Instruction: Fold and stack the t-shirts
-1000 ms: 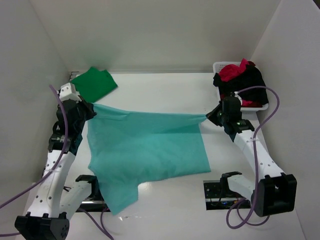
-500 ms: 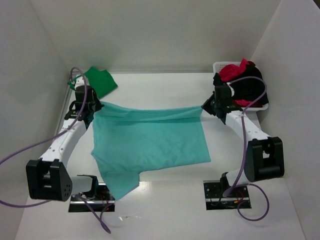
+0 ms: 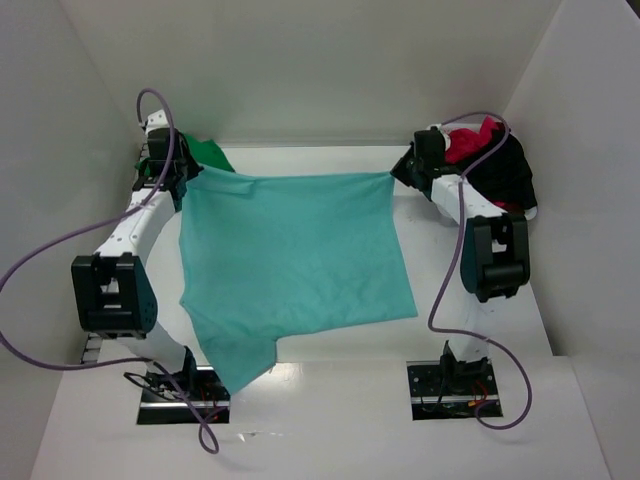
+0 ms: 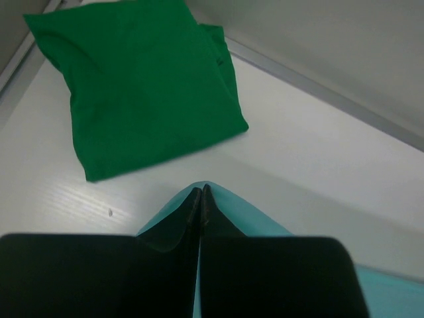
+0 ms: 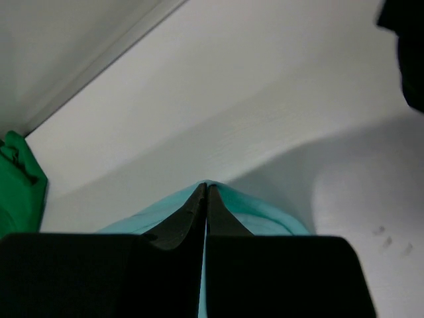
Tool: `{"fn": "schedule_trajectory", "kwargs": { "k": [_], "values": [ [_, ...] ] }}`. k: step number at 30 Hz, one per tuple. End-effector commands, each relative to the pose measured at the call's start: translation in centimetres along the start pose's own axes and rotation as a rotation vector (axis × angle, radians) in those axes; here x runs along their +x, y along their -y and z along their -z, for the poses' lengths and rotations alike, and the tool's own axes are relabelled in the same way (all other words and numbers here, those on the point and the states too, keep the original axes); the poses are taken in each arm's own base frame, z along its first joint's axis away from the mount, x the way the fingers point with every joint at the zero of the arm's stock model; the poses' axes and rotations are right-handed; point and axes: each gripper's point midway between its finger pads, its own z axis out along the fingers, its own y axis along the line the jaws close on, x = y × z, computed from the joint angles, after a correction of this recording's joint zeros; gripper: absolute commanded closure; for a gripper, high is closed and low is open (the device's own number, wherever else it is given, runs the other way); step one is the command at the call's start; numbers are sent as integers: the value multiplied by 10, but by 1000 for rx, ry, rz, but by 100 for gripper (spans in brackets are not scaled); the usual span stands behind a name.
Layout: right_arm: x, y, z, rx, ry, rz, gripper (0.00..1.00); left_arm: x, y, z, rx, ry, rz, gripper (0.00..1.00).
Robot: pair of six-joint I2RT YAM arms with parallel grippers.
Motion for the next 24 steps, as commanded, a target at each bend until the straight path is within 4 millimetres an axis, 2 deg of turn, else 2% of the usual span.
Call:
{"fn": "schedule_trajectory", "kwargs": {
  "k": [1, 5, 7, 9, 10, 12, 13, 14, 15, 17, 18, 24],
  "values": [
    [-37, -24, -26, -45, 80, 28, 100, -46, 10, -28, 63, 90, 5, 100],
    [-48, -26, -45, -42, 88, 28, 100, -54, 26, -47, 128, 52, -28, 100],
    [-52, -30, -49, -45, 92, 28, 100, -38, 31, -60, 157, -17, -50, 100],
    [-56, -26, -56, -35, 92, 23, 100, -43, 38, -64, 181, -26, -49, 100],
    [-61, -30, -54, -43, 102, 24, 100, -39, 40, -66, 193, -39, -42, 100],
    [-52, -24, -63, -34, 77, 35, 100, -34, 41, -68, 200, -51, -43, 100],
    [-56, -27, -62, -40, 86, 35, 100, -34, 43, -70, 209, -54, -43, 100],
    [-57, -28, -64, -41, 87, 35, 100, -34, 43, -69, 208, -61, -43, 100],
    [-56, -29, -64, -49, 81, 35, 100, -24, 41, -70, 207, -95, -45, 100],
    [-51, -28, -67, -53, 66, 36, 100, -27, 46, -66, 226, -110, -54, 100],
    [-50, -28, -67, -55, 64, 36, 100, -21, 43, -64, 219, -138, -54, 100],
    [-25, -10, -68, -25, 2, 40, 100, 6, 42, -34, 242, -265, -28, 100]
  ]
}}
